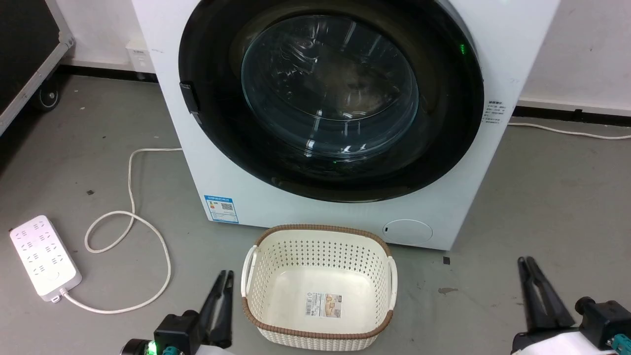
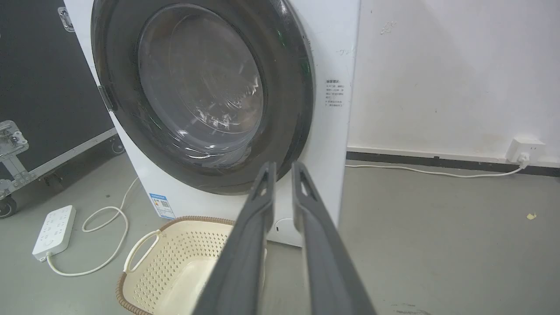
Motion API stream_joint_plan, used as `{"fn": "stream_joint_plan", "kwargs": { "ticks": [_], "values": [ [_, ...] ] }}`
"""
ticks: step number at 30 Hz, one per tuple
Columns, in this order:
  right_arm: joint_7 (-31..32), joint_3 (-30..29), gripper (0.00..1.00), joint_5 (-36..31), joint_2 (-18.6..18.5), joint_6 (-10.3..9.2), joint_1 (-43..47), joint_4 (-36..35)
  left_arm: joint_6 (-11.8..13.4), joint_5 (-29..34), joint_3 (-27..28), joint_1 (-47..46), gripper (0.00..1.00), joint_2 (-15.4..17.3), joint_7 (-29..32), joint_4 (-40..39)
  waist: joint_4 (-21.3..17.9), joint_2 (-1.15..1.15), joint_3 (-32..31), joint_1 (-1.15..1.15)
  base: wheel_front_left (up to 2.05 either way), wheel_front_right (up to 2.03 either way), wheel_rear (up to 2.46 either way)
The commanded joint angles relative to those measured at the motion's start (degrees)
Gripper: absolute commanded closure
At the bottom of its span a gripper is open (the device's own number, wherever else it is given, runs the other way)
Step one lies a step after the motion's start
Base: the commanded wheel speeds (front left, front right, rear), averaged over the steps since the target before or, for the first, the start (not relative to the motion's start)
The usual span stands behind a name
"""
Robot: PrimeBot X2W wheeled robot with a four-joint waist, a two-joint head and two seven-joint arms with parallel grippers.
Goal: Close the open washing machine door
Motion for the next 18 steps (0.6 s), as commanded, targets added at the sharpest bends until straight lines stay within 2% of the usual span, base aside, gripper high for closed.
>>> {"fn": "stream_joint_plan", "kwargs": {
  "ticks": [1, 18],
  "values": [
    [0.0, 0.0, 1.00, 0.0, 0.0, 0.00, 0.0, 0.0, 0.0, 0.0, 0.0, 0.0, 1.00, 0.0, 0.0, 0.0, 0.0, 0.00, 0.0, 0.00, 0.00, 0.00, 0.00],
    [2.0, 0.4, 1.00, -1.2, 0.4, -0.01, -0.3, -1.1, 0.2, 1.1, 1.1, -0.3, 1.00, -0.1, 2.0, -1.2, -0.1, 0.00, 0.1, 0.00, 0.00, 0.00, 0.00]
  ]
}}
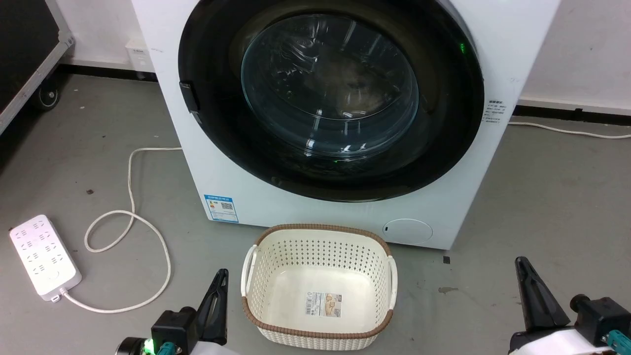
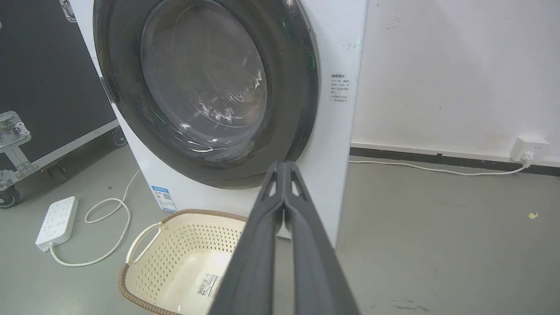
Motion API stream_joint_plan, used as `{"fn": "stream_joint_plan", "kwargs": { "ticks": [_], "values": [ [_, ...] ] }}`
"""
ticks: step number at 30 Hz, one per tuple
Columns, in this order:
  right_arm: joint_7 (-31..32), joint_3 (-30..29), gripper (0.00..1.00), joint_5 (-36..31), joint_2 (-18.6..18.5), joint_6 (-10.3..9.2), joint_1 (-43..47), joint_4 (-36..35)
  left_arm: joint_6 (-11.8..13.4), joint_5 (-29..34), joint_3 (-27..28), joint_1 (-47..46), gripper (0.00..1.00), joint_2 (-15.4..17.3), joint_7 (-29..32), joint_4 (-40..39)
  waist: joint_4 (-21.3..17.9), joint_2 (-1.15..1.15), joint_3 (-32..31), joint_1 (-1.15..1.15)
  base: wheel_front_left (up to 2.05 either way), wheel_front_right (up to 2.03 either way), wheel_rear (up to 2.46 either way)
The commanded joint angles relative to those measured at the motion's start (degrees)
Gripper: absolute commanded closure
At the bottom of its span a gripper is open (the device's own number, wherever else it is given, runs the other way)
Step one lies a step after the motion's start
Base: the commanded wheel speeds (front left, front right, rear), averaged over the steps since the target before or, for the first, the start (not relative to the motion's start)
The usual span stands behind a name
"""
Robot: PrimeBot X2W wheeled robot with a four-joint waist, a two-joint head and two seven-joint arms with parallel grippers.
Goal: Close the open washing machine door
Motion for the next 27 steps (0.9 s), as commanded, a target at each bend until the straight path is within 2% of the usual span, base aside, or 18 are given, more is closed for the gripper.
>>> {"fn": "stream_joint_plan", "kwargs": {
  "ticks": [1, 27],
  "values": [
    [0.3, 0.1, 1.00, -0.6, 0.4, -0.01, -0.3, -0.5, 0.1, 0.4, 0.2, -0.3, 1.00, 0.0, 0.3, -0.4, 0.0, 0.00, 0.0, 0.00, 0.00, 0.00, 0.00],
    [3.3, 0.7, 1.00, -2.5, 1.0, -0.01, -0.7, -2.2, 0.4, 2.1, 1.9, -0.8, 1.00, -0.1, 3.3, -2.2, -0.2, 0.00, 0.2, 0.00, 0.00, 0.00, 0.00]
  ]
}}
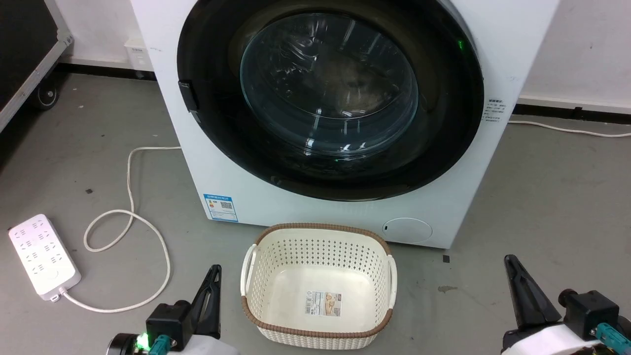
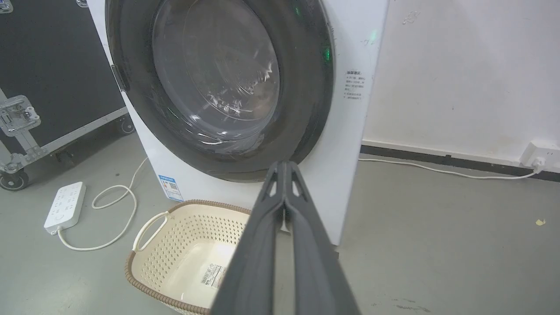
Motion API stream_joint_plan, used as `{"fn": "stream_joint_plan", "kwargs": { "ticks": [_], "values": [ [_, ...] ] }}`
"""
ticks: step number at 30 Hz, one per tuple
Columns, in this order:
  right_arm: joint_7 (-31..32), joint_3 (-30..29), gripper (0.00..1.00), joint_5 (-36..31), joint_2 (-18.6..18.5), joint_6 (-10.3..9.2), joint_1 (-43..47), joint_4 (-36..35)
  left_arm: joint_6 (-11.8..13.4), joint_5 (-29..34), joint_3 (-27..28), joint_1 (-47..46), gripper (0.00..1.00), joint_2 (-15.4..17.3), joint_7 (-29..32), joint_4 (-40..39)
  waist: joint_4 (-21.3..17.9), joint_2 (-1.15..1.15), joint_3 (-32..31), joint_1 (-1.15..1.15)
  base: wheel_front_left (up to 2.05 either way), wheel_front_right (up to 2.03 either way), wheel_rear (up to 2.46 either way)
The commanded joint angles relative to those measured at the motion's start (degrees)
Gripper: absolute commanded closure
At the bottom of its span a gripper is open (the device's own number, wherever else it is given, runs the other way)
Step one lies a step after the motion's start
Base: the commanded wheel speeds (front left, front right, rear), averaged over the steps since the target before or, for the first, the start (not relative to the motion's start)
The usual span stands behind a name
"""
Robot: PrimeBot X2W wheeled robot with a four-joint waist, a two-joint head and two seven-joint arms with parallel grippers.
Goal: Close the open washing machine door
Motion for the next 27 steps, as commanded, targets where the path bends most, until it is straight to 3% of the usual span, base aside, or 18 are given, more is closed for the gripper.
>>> {"fn": "stream_joint_plan", "kwargs": {
  "ticks": [1, 27],
  "values": [
    [0.3, 0.1, 1.00, -0.5, 0.4, -0.02, -0.5, -0.5, 0.4, 0.6, 0.3, -0.7, 1.00, 0.0, 0.3, -0.4, 0.0, 0.00, 0.0, 0.00, 0.00, 0.00, 0.00],
    [3.3, 0.6, 1.00, -2.4, 1.1, -0.02, -0.9, -2.2, 0.6, 2.2, 1.9, -1.1, 1.00, -0.1, 3.4, -2.2, -0.2, 0.00, 0.2, 0.00, 0.00, 0.00, 0.00]
  ]
}}
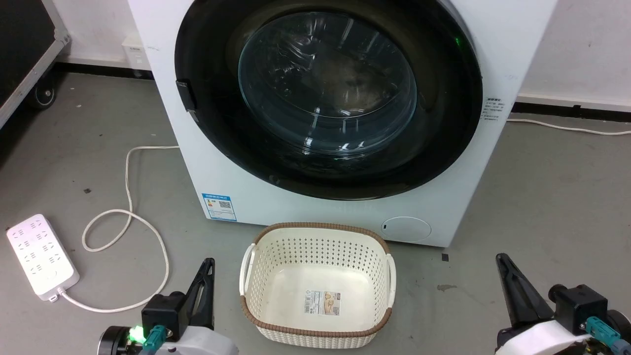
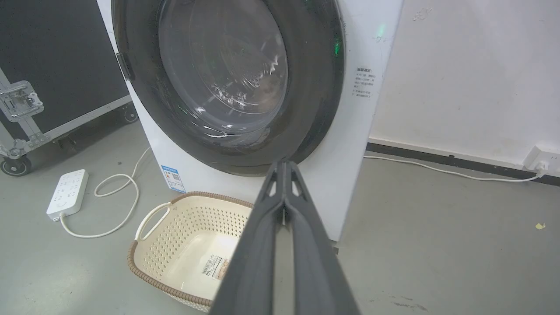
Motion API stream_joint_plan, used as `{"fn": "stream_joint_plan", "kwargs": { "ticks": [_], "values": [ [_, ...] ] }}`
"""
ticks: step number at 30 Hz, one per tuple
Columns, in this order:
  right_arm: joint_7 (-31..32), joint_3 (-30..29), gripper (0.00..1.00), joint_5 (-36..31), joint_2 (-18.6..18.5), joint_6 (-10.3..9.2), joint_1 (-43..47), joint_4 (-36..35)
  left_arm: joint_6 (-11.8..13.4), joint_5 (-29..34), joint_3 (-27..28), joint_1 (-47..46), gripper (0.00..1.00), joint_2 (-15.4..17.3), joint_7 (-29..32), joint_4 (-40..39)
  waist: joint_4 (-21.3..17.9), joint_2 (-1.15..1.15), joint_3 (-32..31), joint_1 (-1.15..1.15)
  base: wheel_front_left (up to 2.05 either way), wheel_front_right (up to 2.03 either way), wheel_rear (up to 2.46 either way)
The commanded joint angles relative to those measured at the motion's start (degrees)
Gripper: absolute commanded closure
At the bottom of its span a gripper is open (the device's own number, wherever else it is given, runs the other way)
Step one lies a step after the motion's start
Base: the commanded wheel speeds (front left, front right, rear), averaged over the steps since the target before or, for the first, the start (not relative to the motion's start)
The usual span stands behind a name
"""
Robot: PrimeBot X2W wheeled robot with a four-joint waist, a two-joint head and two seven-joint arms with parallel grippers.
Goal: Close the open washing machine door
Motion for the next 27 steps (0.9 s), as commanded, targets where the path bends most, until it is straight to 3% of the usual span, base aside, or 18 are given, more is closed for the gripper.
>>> {"fn": "stream_joint_plan", "kwargs": {
  "ticks": [1, 27],
  "values": [
    [0.3, 0.2, 1.00, -0.5, 0.4, -0.02, -0.8, -0.5, 0.2, 0.3, 0.4, -0.5, 1.00, 0.0, 0.3, -0.4, 0.0, 0.00, 0.0, 0.00, 0.00, 0.00, 0.00],
    [3.4, 0.7, 1.00, -2.4, 1.1, -0.03, -1.3, -2.2, 0.4, 2.0, 2.0, -1.0, 1.00, -0.1, 3.4, -2.3, -0.2, 0.00, 0.2, 0.00, 0.00, 0.00, 0.00]
  ]
}}
